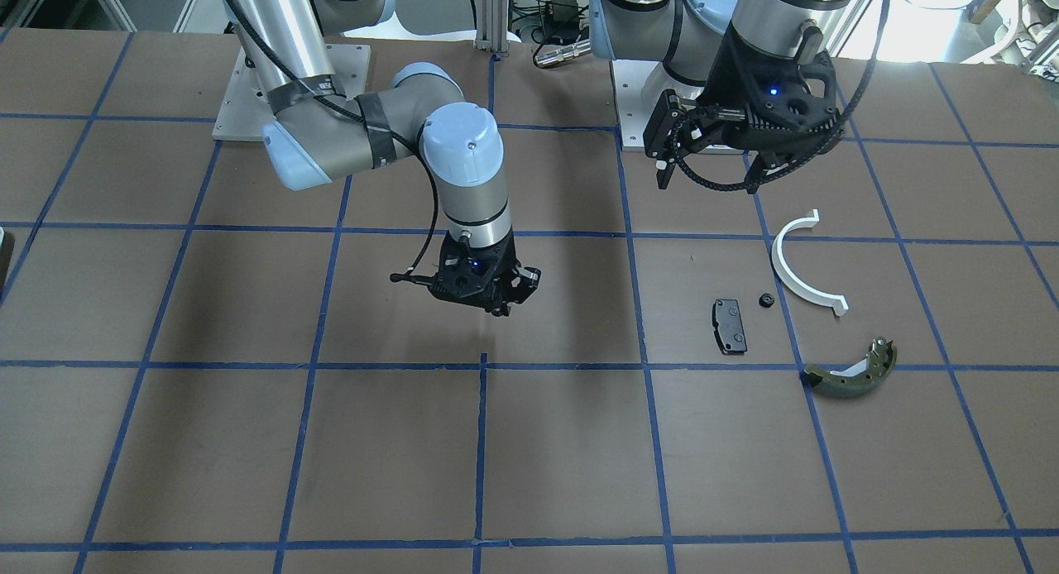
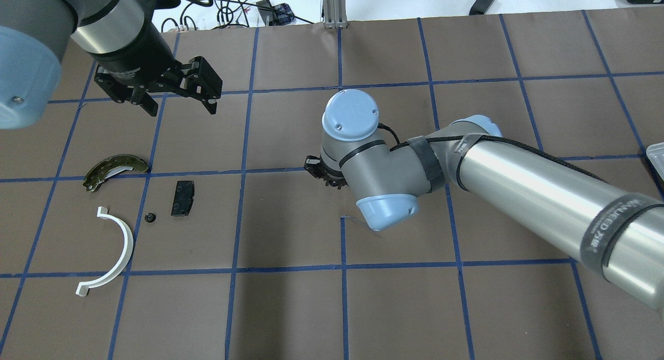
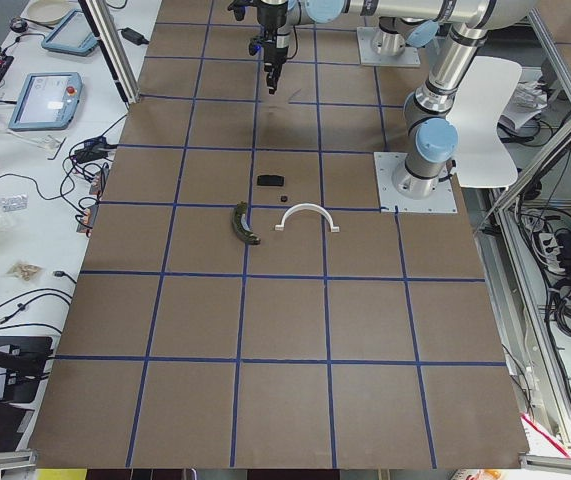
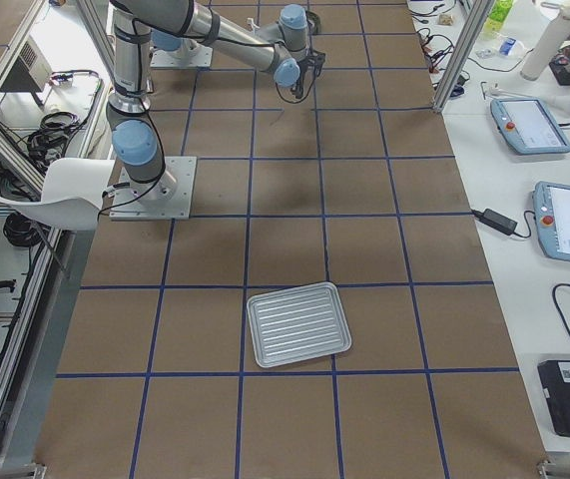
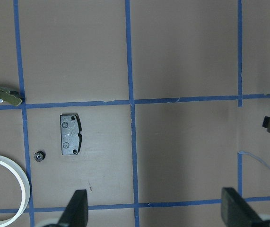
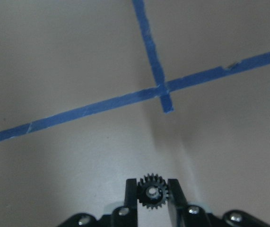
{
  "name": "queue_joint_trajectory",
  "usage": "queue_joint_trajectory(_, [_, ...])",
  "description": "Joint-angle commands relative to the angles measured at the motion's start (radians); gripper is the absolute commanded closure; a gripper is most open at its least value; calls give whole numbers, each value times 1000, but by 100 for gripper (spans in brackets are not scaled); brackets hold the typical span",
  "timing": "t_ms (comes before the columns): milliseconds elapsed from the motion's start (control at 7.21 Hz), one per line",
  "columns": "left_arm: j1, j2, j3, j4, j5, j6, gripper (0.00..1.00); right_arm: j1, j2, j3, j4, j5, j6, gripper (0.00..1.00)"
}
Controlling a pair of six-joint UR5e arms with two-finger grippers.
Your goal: Place bearing gear from tray to pile
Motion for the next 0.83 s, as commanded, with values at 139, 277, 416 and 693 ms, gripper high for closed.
queue_joint_trajectory(139, [2, -14, -2, 8, 3, 3, 0, 66, 18, 6, -18, -11, 58, 22])
queue_joint_trajectory(277, [1, -18, -5, 10, 1, 3, 0, 54, 13, 5, -10, -8, 52, 0])
queue_joint_trajectory(416, [2, -24, -15, 11, 0, 1, 0, 29, 0, 0, -13, -11, 18, 0])
queue_joint_trajectory(693, [-1, -53, -78, 20, -6, 10, 0, -117, -107, 0, 84, -2, -176, 0])
